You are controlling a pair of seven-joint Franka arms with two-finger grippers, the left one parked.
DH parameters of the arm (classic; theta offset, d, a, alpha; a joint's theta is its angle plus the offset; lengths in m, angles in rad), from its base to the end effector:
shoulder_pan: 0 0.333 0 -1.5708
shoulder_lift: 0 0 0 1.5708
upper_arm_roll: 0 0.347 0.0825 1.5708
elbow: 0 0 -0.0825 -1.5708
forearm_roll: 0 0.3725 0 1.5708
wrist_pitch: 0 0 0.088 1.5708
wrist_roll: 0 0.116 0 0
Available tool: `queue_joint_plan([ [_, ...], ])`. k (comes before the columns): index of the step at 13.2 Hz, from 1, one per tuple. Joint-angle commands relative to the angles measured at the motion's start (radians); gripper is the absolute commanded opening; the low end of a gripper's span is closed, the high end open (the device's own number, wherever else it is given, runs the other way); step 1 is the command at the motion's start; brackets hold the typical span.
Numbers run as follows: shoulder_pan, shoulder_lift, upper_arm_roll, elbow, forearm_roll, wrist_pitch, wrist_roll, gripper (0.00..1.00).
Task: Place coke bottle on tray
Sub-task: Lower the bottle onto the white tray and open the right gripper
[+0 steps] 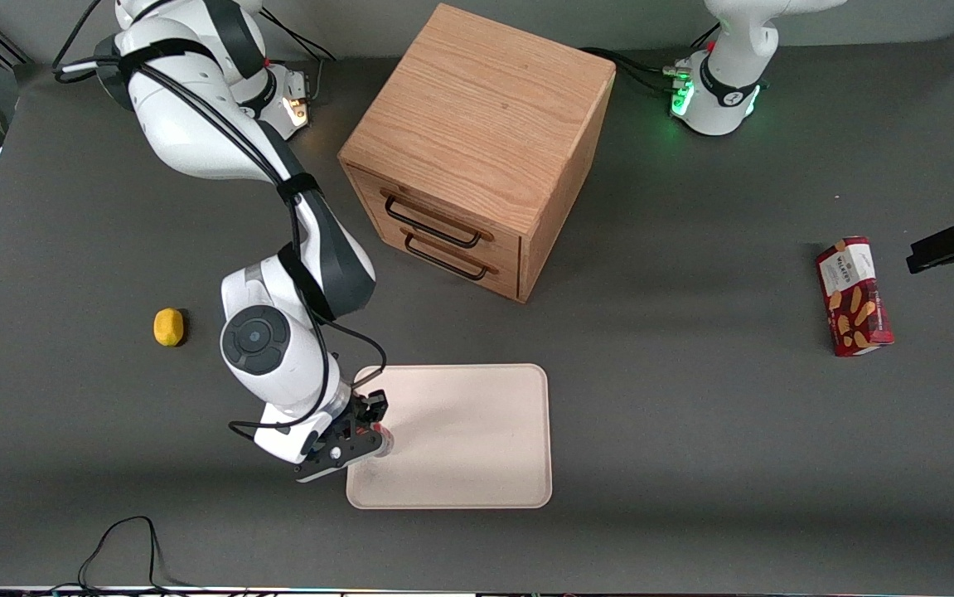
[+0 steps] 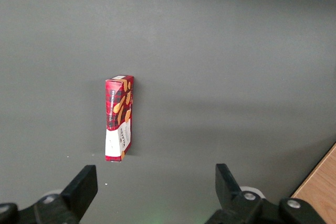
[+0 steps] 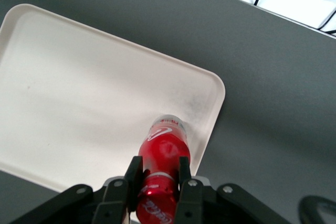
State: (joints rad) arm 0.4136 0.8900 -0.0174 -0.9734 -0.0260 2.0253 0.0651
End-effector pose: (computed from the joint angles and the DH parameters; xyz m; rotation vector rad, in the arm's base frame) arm 0.7435 0.3152 0.3586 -3.0826 -0.5421 -0.2608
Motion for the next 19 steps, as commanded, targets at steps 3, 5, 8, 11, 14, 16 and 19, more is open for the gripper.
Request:
queue_joint_plan([
  [3, 0.001, 0.039, -0.001, 0.021, -0.025, 0.061, 0.005, 0.0],
  [5, -0.001, 0.04, -0.001, 0.004, -0.026, 0.081, 0.007, 0.0],
  [8, -0.001, 0.029, -0.001, -0.028, -0.026, 0.098, 0.024, 1.0],
  [11, -0.002, -0.005, -0.001, -0.033, -0.022, 0.09, 0.048, 1.0],
  [14, -0.007, -0.129, 0.002, -0.105, -0.015, -0.006, 0.05, 1.0],
  [16, -0.006, -0.212, 0.005, -0.106, -0.014, -0.142, 0.086, 1.0],
  [19, -0.001, -0.336, 0.007, -0.108, -0.012, -0.316, 0.218, 1.0],
])
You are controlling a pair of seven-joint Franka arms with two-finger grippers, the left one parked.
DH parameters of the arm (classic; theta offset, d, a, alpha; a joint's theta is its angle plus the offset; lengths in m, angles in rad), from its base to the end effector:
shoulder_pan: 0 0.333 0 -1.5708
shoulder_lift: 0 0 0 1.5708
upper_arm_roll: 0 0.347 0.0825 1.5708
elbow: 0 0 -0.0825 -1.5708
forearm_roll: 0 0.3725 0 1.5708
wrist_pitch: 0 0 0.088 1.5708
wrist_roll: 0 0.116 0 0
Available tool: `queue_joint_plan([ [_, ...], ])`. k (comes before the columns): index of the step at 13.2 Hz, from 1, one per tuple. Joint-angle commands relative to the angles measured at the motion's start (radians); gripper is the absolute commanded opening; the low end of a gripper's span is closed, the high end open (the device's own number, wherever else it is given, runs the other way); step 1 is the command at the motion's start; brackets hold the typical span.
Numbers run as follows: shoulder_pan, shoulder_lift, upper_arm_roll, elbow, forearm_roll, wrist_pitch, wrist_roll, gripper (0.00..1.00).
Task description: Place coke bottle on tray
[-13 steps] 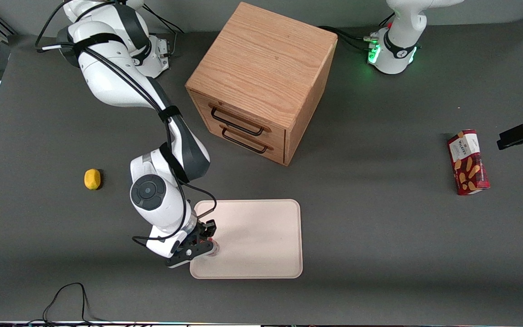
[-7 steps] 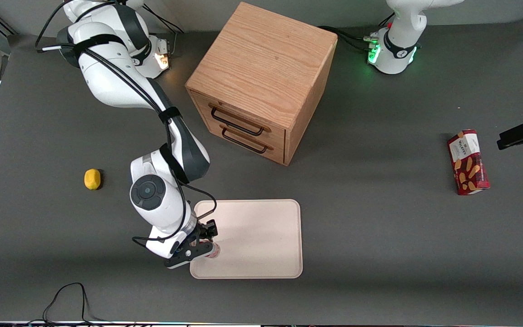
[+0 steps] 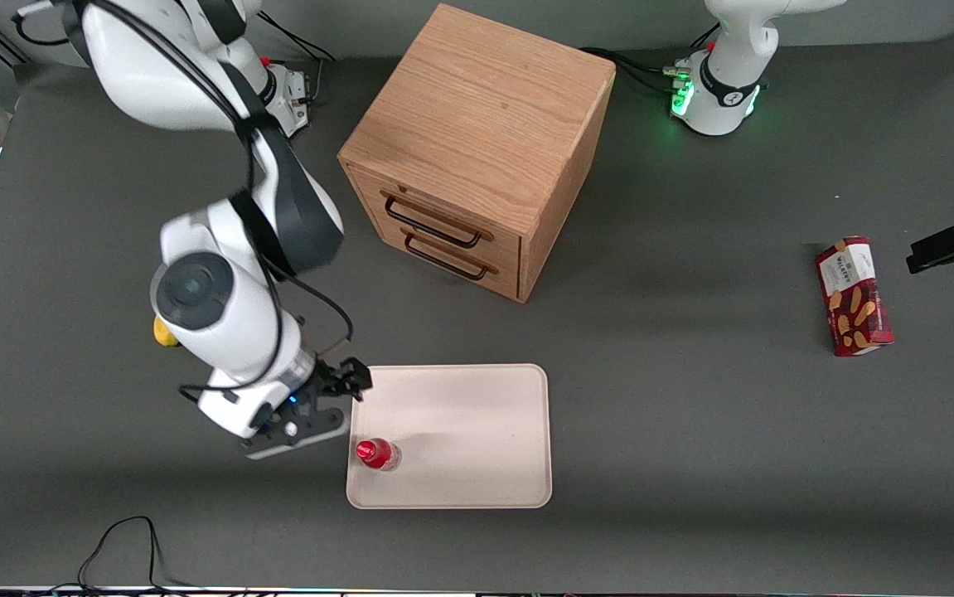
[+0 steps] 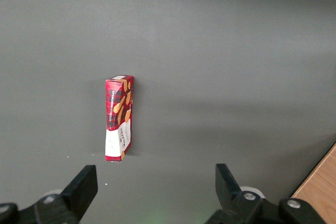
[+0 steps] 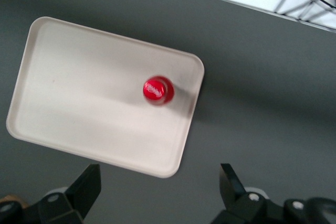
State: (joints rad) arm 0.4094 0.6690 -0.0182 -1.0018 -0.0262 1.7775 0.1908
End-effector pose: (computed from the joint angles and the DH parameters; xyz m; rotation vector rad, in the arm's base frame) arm 0.7005 0.2914 0.4931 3.1148 0.3266 0.1770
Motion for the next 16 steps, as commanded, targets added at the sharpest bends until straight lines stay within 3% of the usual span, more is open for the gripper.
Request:
queue_joint_plan([
  [1, 0.003, -0.158, 0.007, -0.081, -0.012, -0.123, 0.113, 1.0],
  [4, -0.01, -0.334, 0.007, -0.186, -0.009, -0.228, 0.162, 1.0],
  [9, -0.153, -0.652, 0.006, -0.493, -0.006, -0.233, 0.104, 1.0],
  [13, -0.294, -0.709, 0.0, -0.544, 0.002, -0.225, -0.033, 1.0],
  [16, -0.304, -0.701, -0.069, -0.548, 0.031, -0.201, -0.103, 1.0],
])
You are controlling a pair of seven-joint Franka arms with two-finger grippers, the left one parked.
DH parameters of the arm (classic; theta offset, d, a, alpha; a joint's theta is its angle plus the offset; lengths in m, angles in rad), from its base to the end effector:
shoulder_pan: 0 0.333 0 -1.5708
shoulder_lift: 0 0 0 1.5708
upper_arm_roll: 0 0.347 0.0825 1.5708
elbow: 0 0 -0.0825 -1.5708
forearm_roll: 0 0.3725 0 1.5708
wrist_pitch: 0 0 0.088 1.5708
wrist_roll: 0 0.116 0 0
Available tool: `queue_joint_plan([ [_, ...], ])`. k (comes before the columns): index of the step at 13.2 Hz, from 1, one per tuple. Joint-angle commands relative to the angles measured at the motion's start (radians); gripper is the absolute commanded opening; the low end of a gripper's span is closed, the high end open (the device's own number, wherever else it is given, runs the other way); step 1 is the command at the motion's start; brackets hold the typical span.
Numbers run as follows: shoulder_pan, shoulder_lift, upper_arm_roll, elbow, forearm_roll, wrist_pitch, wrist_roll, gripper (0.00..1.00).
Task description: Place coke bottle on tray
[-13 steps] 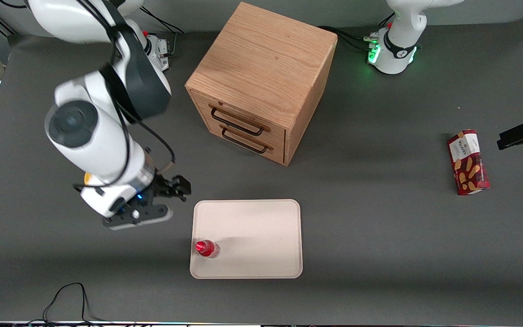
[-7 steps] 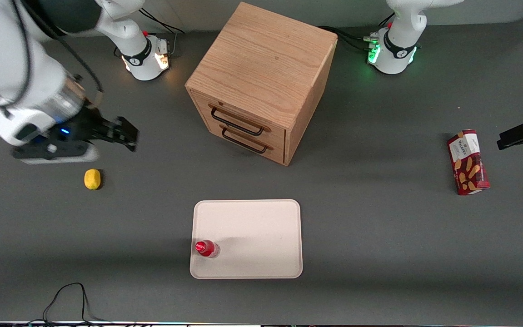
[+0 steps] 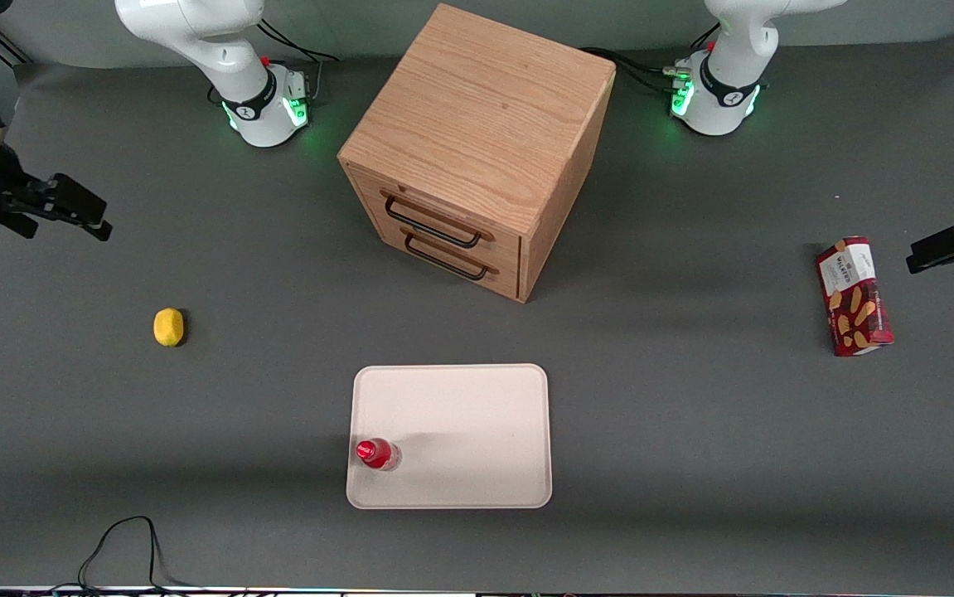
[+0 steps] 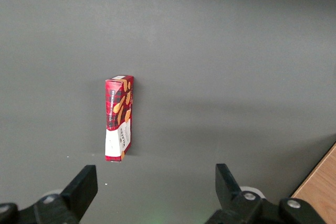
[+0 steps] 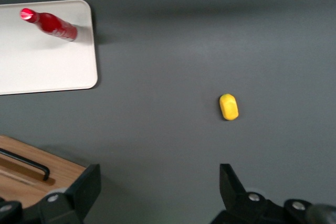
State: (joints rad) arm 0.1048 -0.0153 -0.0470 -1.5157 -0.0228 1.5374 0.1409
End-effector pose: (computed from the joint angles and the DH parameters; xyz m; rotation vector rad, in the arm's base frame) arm 0.5345 0.0280 0.6771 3.1200 -0.1316 0.0609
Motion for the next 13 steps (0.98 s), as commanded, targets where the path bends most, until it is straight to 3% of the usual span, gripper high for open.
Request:
queue_joint_plan([
  [1, 0.001, -0.014, -0.066, -0.034, 0.056, 0.047, -0.093, 1.0],
  [6, 0.001, 0.018, -0.097, -0.017, 0.057, 0.067, -0.218, 1.0],
  [13, -0.024, 0.029, -0.083, 0.005, 0.038, 0.027, -0.207, 1.0],
])
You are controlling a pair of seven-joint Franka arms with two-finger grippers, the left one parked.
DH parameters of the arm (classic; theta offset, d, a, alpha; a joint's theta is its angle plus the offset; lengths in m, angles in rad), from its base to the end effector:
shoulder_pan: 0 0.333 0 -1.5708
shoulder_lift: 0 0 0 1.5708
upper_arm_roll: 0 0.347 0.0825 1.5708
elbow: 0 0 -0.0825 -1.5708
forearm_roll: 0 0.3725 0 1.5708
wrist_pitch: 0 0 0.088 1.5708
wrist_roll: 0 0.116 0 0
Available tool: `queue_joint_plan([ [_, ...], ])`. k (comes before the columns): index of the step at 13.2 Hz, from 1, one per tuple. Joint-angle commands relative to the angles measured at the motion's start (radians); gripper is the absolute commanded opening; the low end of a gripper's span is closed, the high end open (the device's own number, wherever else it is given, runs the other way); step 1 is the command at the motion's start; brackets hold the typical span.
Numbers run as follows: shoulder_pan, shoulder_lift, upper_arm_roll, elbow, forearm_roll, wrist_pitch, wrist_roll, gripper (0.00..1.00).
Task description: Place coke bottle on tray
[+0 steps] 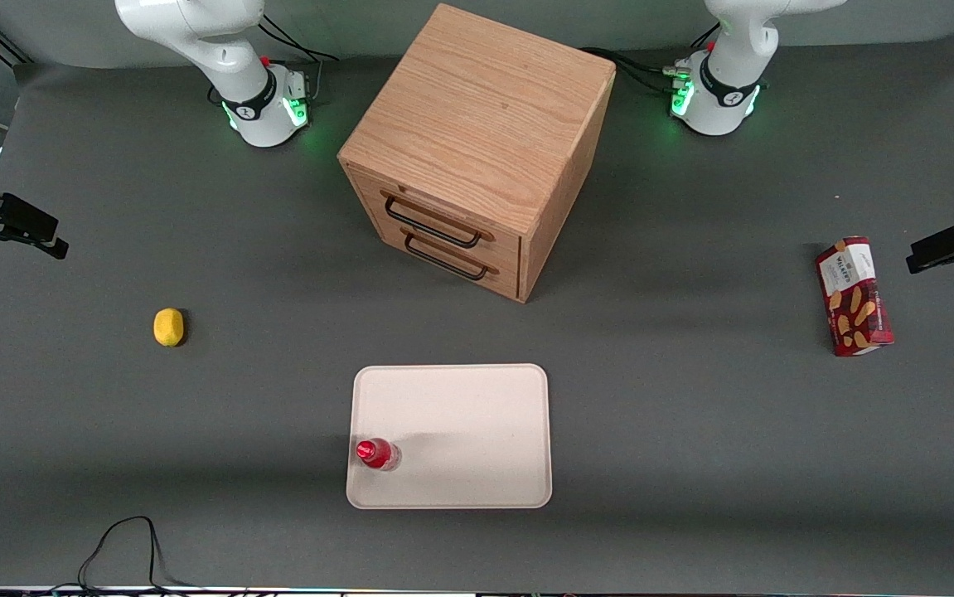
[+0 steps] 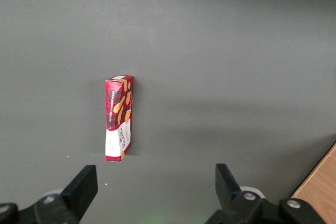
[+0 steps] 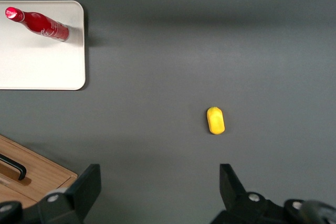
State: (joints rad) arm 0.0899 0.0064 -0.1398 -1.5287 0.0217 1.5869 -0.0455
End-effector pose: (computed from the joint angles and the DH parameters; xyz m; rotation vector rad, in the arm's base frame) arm 0.5474 -0.0245 0.6640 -3.1222 0.0065 -0.0824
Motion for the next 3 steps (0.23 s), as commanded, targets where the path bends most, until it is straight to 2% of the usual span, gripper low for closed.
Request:
queue_joint_plan([
  [1, -0.007, 0.006, 0.009, 0.016, -0.006, -0.028, -0.023, 1.0],
  [3, -0.006, 0.007, 0.009, 0.018, -0.008, -0.034, -0.027, 1.0],
])
